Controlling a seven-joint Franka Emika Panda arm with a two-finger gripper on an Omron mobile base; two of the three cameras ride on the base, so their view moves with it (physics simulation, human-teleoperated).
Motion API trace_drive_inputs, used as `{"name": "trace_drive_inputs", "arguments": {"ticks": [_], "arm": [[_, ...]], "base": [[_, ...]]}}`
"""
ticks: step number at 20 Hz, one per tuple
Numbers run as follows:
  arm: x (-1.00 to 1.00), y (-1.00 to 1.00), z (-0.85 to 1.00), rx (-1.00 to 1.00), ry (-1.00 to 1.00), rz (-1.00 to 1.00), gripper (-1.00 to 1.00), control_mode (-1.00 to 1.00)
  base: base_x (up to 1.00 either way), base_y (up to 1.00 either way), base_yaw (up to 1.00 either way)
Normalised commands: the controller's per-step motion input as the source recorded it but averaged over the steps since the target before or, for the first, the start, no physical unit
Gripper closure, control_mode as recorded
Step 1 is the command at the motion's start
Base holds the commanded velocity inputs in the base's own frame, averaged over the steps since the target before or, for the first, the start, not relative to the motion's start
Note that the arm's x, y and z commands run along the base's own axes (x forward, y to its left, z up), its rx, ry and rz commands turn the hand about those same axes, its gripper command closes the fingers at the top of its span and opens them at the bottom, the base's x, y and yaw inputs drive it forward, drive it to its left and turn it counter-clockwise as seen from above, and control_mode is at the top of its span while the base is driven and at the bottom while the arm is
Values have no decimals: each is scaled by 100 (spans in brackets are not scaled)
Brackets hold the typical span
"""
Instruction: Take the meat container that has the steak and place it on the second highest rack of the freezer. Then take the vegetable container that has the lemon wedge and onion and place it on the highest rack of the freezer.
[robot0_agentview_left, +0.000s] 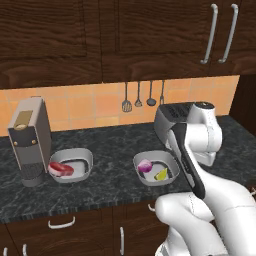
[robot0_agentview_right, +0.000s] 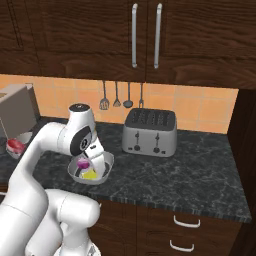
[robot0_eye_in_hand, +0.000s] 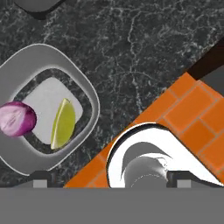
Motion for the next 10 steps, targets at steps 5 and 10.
{"name": "trace_drive_inputs", "arguments": {"ticks": [5, 10], "arm": [[5, 0, -59, 0, 0, -28, -100, -100], [9, 0, -51, 5, 0, -14, -100, -100]], "base": [[0, 0, 0], [0, 0, 0]]}}
